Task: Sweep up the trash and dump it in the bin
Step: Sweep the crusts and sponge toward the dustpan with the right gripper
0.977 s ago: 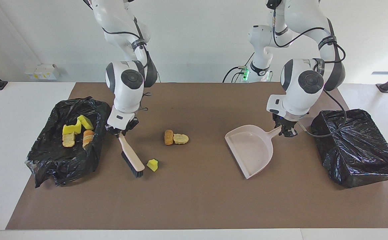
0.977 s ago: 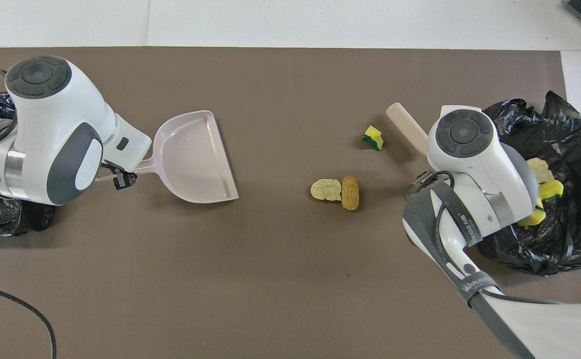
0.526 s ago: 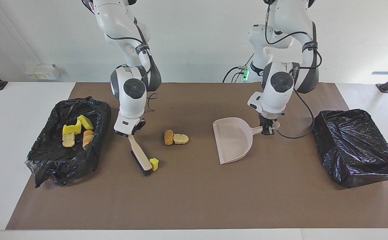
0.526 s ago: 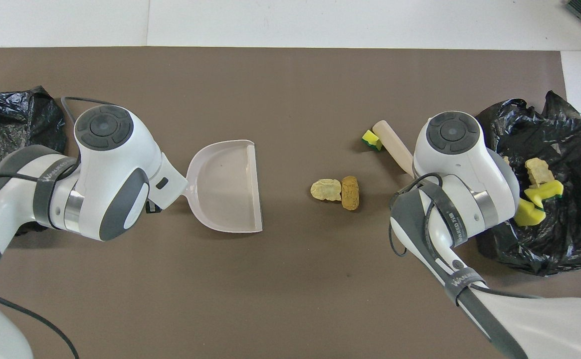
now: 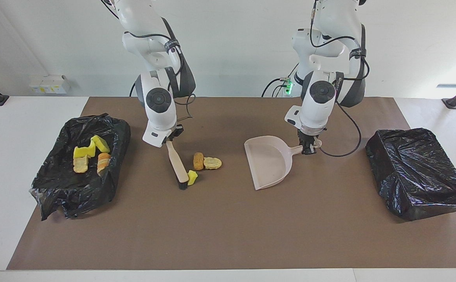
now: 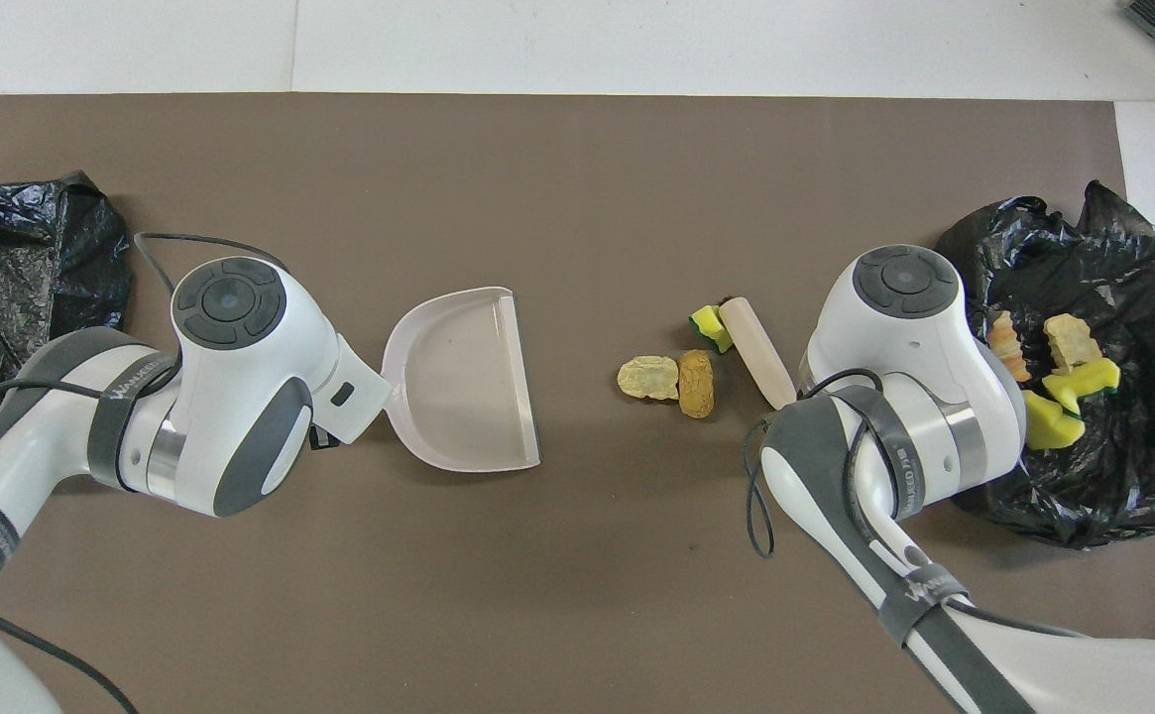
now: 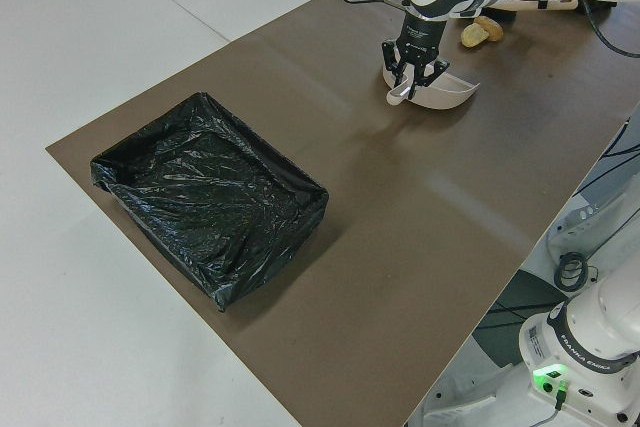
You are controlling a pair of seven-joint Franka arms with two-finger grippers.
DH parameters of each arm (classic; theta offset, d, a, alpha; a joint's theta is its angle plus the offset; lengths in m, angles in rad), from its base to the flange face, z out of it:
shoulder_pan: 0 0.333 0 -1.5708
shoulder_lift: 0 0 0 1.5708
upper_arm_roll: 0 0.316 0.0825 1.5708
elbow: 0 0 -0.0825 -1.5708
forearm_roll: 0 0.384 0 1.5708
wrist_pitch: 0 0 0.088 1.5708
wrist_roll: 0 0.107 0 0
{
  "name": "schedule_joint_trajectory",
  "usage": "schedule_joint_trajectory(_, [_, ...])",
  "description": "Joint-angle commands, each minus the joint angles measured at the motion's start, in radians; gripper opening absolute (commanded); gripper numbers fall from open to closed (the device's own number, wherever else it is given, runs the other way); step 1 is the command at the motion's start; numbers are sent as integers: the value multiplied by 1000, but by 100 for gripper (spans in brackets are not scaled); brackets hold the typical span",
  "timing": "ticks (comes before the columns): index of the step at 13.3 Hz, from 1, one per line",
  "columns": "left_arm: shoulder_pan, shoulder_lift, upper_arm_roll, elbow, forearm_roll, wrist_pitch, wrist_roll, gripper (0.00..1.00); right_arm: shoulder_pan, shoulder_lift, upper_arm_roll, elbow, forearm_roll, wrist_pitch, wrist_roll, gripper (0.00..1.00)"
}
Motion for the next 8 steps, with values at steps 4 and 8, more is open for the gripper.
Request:
schedule_joint_trajectory(4, [-73, -36, 10, -66, 16, 23, -91, 0, 42, -63, 6, -87, 151, 15, 93, 0])
schedule_joint_trajectory(8, [-126, -37, 8, -63, 14, 36, -132, 0, 131, -67, 6, -87, 319, 73, 173, 0])
